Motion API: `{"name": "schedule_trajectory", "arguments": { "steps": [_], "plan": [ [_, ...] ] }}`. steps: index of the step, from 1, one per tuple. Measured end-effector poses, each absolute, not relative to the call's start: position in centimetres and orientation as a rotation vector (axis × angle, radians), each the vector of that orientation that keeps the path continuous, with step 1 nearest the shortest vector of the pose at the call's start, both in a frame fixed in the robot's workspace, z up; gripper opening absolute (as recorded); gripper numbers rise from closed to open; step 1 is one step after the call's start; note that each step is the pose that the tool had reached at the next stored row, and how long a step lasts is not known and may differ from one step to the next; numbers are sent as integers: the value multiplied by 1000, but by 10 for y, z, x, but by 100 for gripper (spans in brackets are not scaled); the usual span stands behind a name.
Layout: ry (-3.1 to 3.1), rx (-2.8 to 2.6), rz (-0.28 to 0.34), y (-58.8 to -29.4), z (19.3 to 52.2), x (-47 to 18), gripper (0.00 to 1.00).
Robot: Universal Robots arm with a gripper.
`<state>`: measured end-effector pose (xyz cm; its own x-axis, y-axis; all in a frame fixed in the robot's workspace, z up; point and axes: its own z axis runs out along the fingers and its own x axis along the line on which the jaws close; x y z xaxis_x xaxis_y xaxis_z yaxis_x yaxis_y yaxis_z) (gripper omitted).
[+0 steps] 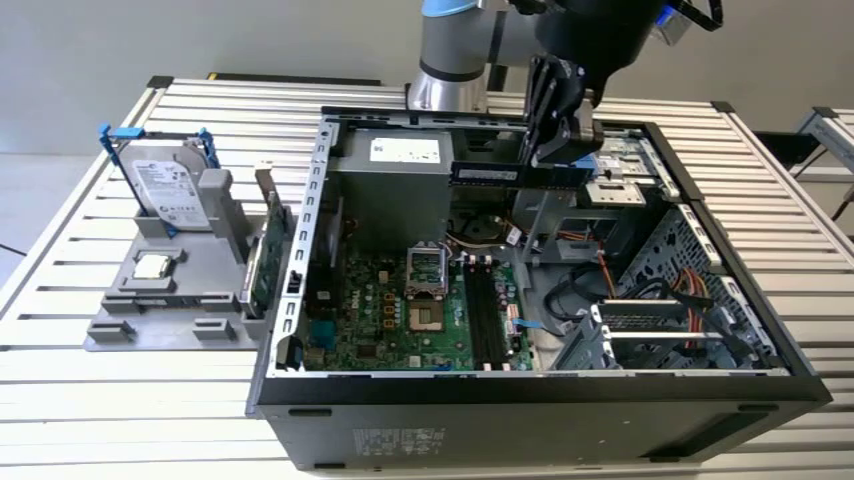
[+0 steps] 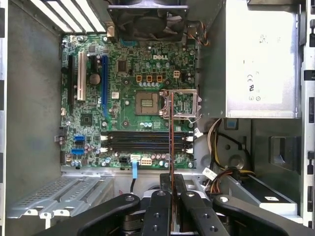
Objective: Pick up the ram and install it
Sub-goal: 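Insert the ram into the slot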
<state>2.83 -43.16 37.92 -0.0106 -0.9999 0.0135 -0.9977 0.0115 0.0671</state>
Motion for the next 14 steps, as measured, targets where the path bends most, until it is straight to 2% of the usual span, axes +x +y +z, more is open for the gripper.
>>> {"name": "schedule_trajectory", "arguments": {
  "steps": [14],
  "plan": [
    [-2195,2172,-65,-431,379,28,0]
  ]
}}
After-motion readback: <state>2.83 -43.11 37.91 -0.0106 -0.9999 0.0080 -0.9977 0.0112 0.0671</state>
